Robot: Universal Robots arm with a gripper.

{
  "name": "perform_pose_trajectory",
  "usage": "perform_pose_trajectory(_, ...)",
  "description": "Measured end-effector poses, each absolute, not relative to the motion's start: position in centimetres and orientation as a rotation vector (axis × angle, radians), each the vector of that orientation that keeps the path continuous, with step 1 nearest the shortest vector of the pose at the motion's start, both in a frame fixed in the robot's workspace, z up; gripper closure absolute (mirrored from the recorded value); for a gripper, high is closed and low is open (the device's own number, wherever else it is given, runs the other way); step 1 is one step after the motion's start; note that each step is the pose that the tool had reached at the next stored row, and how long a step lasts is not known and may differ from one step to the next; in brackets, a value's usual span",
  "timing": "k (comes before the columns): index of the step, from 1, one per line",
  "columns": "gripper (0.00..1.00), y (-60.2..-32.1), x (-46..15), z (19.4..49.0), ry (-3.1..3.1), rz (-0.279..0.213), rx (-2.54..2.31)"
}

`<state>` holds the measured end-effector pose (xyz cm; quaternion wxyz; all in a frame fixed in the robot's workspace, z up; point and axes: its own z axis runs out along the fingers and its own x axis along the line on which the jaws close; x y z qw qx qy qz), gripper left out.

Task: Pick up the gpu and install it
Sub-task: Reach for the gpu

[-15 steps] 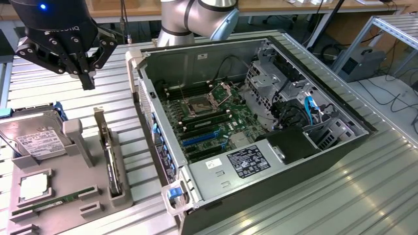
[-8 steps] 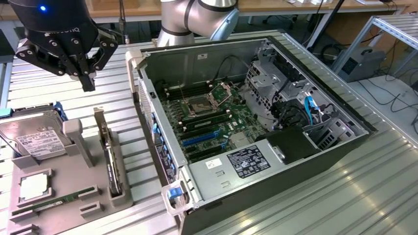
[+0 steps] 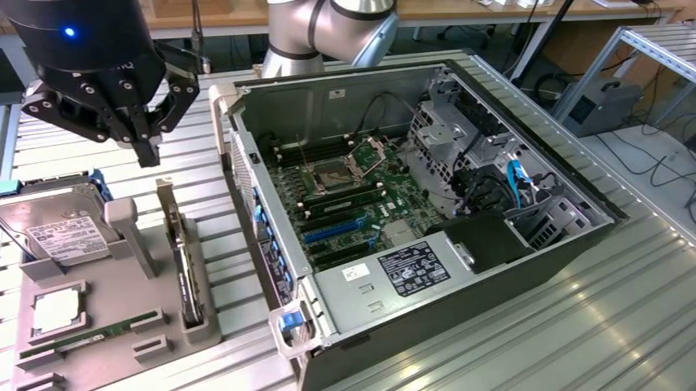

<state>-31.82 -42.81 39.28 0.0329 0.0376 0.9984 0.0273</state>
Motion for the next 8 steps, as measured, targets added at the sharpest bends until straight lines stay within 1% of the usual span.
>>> perform_pose_trajectory(8,0.89,-44.9,-32.0,39.3,3.072,0.123,0.117)
